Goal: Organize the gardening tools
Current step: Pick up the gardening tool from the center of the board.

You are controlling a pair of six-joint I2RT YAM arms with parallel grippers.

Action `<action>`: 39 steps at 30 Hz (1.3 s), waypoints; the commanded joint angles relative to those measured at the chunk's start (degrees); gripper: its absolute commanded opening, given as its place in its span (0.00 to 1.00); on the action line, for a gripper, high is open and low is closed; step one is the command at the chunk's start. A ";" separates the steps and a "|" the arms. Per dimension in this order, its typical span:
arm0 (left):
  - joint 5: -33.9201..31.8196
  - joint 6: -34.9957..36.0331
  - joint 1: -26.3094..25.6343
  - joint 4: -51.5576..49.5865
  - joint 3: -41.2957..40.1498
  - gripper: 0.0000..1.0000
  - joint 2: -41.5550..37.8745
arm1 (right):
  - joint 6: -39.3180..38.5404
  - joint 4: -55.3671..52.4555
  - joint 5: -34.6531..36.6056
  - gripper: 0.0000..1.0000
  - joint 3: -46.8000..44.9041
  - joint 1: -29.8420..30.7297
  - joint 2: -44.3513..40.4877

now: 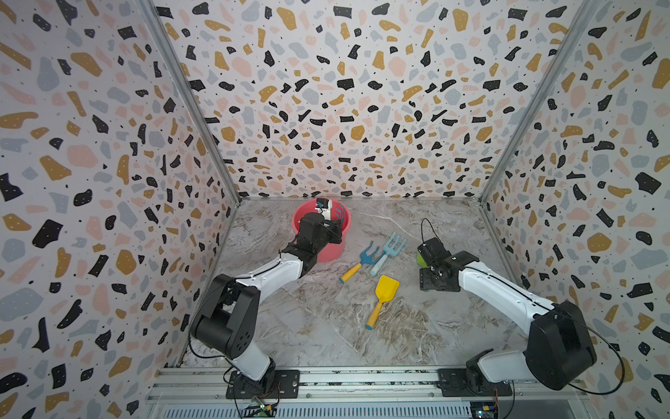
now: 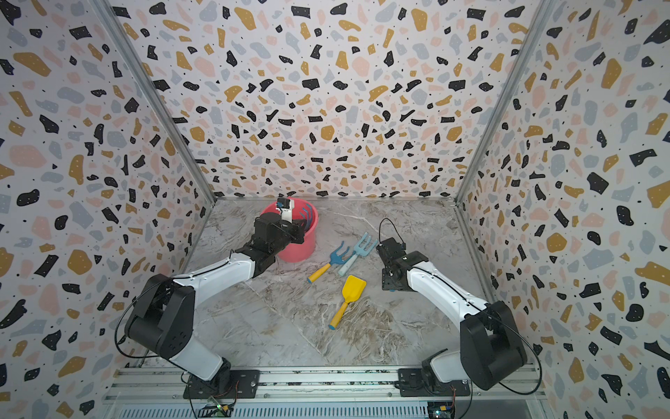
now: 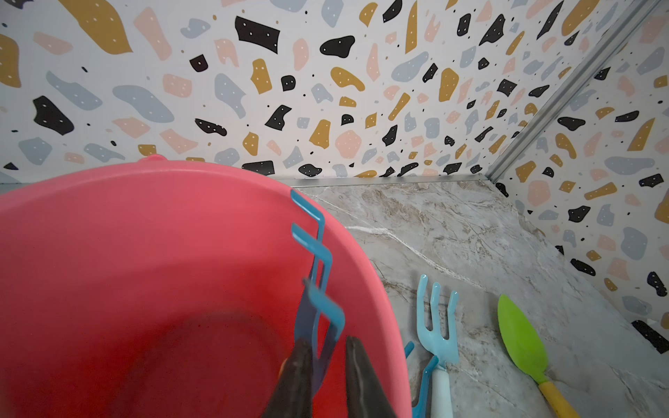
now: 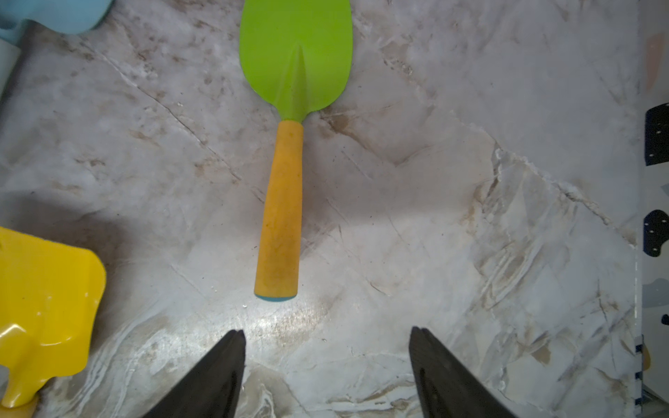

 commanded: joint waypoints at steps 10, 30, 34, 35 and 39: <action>3.47 0.23 0.61 -0.91 1.74 0.69 -2.69 | -1.70 1.91 -3.13 0.73 1.33 -2.64 3.70; -4.44 -2.38 1.21 -16.08 1.94 0.99 -19.56 | -3.03 3.81 -6.24 0.67 4.66 -4.17 11.08; -4.86 -5.21 1.22 -17.83 0.58 0.99 -22.12 | -2.98 4.86 -6.30 0.66 4.35 -4.27 12.07; -4.76 -5.76 1.22 -18.33 0.39 1.00 -22.60 | -3.00 5.14 -6.31 0.66 4.25 -4.29 12.33; -5.29 -7.34 1.22 -21.07 -0.34 0.99 -24.27 | -3.22 5.91 -6.74 0.65 4.32 -4.44 13.82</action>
